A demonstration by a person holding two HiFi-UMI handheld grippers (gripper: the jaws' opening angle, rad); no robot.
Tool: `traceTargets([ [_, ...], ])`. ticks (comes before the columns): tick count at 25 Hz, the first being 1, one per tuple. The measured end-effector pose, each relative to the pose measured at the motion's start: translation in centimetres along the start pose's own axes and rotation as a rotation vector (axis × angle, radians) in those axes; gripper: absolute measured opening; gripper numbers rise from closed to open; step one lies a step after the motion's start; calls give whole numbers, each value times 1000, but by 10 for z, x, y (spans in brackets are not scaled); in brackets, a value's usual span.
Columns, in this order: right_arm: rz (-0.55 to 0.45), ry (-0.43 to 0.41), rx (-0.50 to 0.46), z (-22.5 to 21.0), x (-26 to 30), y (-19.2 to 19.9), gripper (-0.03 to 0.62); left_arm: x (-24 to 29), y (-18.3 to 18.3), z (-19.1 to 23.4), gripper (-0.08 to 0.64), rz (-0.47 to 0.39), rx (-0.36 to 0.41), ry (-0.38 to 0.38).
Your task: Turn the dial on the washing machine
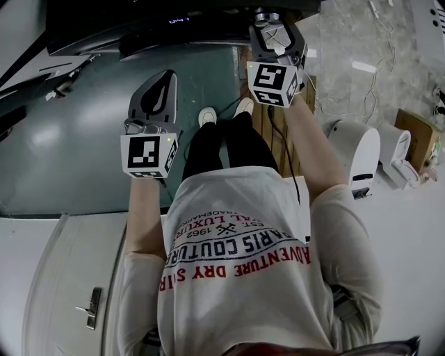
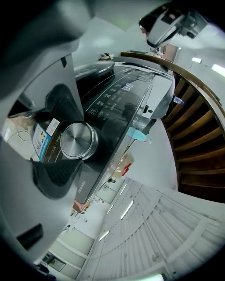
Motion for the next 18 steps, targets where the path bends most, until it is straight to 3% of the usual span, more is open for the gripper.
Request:
traceTargets([
  [9,39,-67,215,-5,1,-3,284,-3,1,3,15,-4,2,-13],
  [14,66,-129,510,-13,1,3,281,-5,3,5,15,0,2,-19],
  [18,59,-137,548,-14,2,3,281,-5,6,5,15,9,12,-16],
])
Point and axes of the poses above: the fingertips, and each gripper's own axes: x forward along the fingers, z to its left, y out of its underside, the point moved 3 cm from there along -x, backward along the fingers, and after that the axes turned 14 degrees about x, right-handed, at the moved point
